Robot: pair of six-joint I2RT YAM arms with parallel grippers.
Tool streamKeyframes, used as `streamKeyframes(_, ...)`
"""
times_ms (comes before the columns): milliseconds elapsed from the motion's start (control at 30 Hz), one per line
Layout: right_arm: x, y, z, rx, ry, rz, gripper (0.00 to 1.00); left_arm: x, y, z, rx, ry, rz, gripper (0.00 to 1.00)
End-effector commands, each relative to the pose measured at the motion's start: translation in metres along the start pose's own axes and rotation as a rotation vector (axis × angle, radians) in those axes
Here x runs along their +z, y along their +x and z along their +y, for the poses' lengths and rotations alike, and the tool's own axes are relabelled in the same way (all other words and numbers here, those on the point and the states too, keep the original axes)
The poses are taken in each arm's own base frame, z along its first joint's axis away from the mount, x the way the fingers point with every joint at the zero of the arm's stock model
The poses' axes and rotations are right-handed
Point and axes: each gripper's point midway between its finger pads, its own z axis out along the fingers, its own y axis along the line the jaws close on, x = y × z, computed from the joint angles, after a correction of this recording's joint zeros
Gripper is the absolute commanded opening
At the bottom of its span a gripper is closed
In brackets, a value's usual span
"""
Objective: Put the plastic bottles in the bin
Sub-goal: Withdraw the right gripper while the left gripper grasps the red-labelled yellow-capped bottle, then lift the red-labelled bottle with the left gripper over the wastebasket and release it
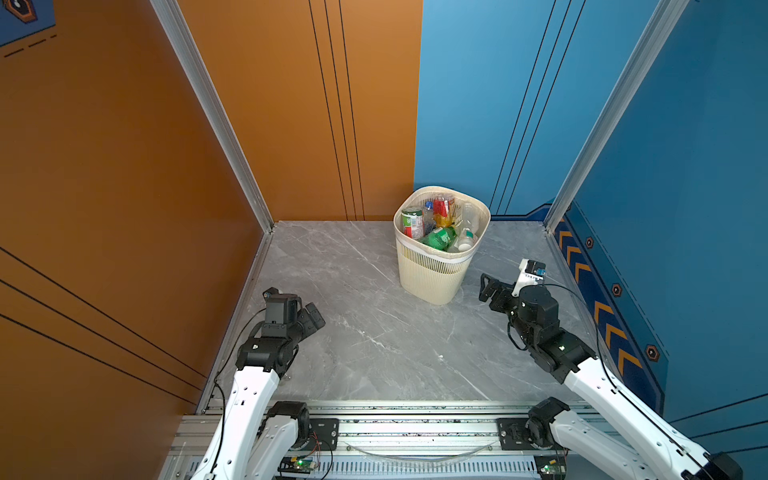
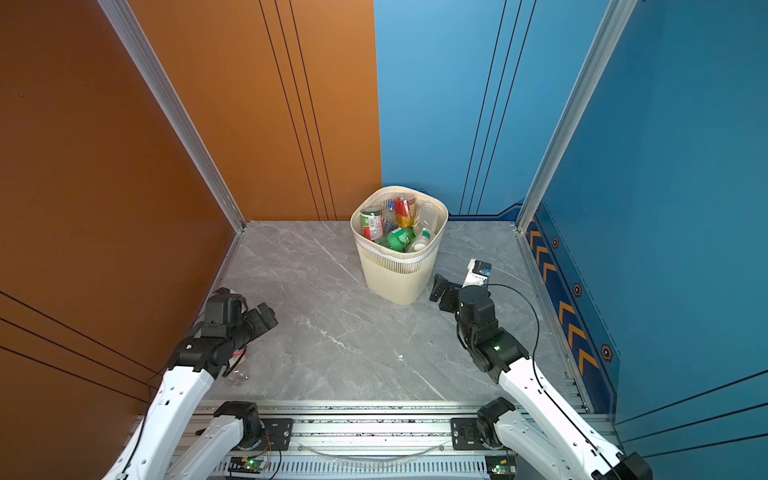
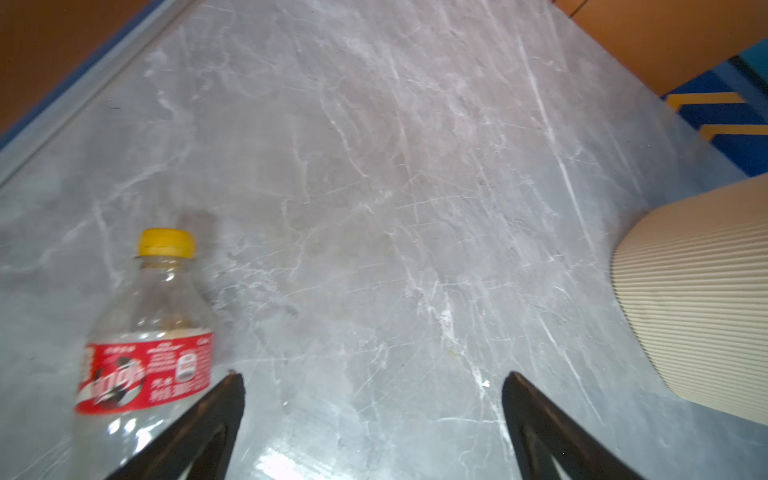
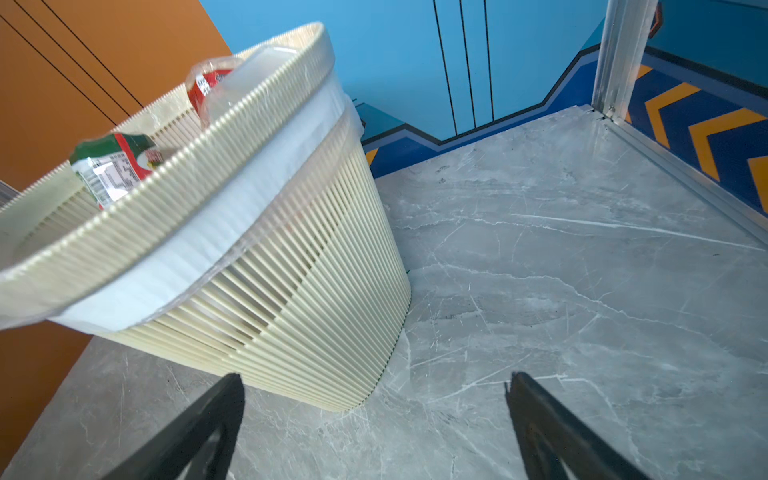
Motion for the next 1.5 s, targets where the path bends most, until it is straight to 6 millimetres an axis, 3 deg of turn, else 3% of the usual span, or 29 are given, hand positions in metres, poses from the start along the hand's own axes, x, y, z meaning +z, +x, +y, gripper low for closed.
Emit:
streamKeyframes(0, -0.003, -0.003, -0.004, 0.040, -0.019, -0.007, 1.00, -0.015, 0.006, 0.056, -0.020, -0.281, -0.023, 0.98)
streamKeyframes(133, -0.007, -0.003, -0.015, 0.072, -0.020, -0.002, 1.00, -0.012, 0.018, 0.083, -0.069, -0.400, -0.025, 0.98)
streamKeyframes(500, -0.017, 0.007, -0.054, 0.157, 0.026, 0.009, 1.00, 0.013, 0.030, 0.107, -0.154, -0.481, 0.020, 0.98)
streamKeyframes(700, -0.011, 0.012, -0.061, 0.194, 0.032, 0.018, 1.00, 0.046, 0.034, 0.101, -0.190, -0.428, 0.085, 0.98)
streamKeyframes(967, -0.006, 0.006, -0.059, 0.208, 0.029, 0.006, 1.00, 0.082, 0.054, 0.096, -0.197, -0.396, 0.214, 0.99)
streamKeyframes(1000, -0.006, 0.007, -0.060, 0.209, 0.032, 0.005, 1.00, 0.085, 0.055, 0.095, -0.199, -0.386, 0.221, 0.97)
streamKeyframes(1233, -0.004, 0.006, -0.059, 0.210, 0.035, 0.005, 1.00, 0.097, 0.055, 0.078, -0.221, -0.286, 0.228, 0.60)
streamKeyframes(1467, 0.000, 0.006, -0.058, 0.211, 0.035, 0.013, 1.00, 0.097, 0.048, 0.053, -0.226, -0.170, 0.239, 0.48)
